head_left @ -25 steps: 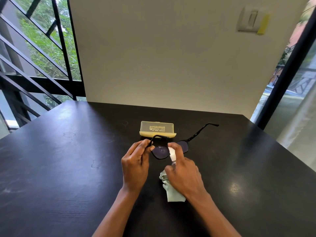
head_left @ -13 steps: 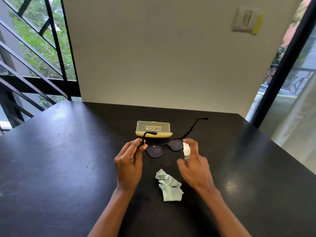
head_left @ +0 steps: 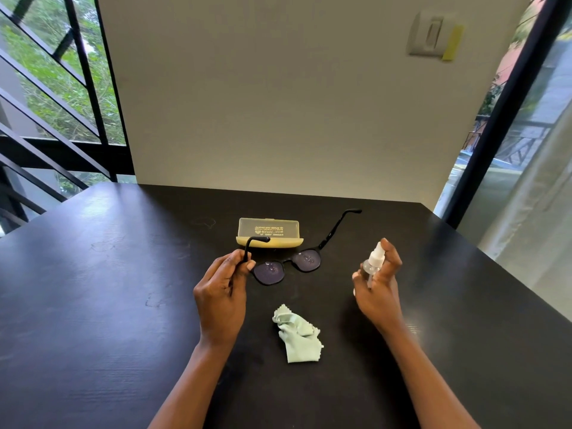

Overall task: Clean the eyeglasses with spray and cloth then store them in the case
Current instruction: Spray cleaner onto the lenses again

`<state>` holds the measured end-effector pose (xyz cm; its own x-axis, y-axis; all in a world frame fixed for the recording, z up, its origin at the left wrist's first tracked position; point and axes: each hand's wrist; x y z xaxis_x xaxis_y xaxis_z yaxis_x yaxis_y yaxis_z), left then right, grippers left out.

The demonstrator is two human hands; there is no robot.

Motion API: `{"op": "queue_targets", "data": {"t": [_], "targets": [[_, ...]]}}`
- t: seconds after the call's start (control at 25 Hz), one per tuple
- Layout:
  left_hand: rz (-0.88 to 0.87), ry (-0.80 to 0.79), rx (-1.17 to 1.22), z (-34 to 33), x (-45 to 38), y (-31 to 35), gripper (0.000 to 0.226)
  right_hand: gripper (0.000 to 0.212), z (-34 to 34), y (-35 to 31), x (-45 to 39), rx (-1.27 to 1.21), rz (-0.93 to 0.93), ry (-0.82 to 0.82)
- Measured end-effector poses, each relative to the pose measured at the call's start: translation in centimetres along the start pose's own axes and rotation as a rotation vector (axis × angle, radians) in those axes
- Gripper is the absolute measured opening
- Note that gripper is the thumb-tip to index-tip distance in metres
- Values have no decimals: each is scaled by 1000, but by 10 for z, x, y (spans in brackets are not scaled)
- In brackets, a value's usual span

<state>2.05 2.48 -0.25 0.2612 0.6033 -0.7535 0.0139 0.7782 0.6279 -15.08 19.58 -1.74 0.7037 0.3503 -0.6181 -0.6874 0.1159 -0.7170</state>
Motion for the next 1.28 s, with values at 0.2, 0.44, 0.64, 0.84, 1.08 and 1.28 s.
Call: {"op": "queue_targets", "data": {"t": [0.2, 0.44, 0.64, 0.84, 1.08, 1.28], "targets": [[6, -10, -20, 1, -1, -2, 24, 77, -3, 13, -2, 16, -4, -31], [6, -8, -20, 0, 1, -3, 23, 81, -2, 18, -4, 31, 6, -27], [5, -16, -33, 0, 0, -5, 24, 85, -6, 8, 3, 116, -115, 139], [18, -17, -30, -2, 1, -4, 23, 27, -12, -37, 15, 301, 192, 292], [17, -10, -36, 0, 0, -5, 24, 40, -46, -75, 36, 448, -131, -508], [16, -22, -40, -3, 1, -6, 23, 51, -67, -82, 47, 728, 9, -581]]}}
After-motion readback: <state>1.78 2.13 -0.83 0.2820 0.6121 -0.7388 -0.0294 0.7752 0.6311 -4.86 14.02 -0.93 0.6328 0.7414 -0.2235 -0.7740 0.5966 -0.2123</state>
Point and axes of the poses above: each hand's wrist, its own x-axis away from the middle knuckle, its own z-axis out of the back of the hand, y = z × x, and after that the axes turned 8 degrees about -x, right-handed
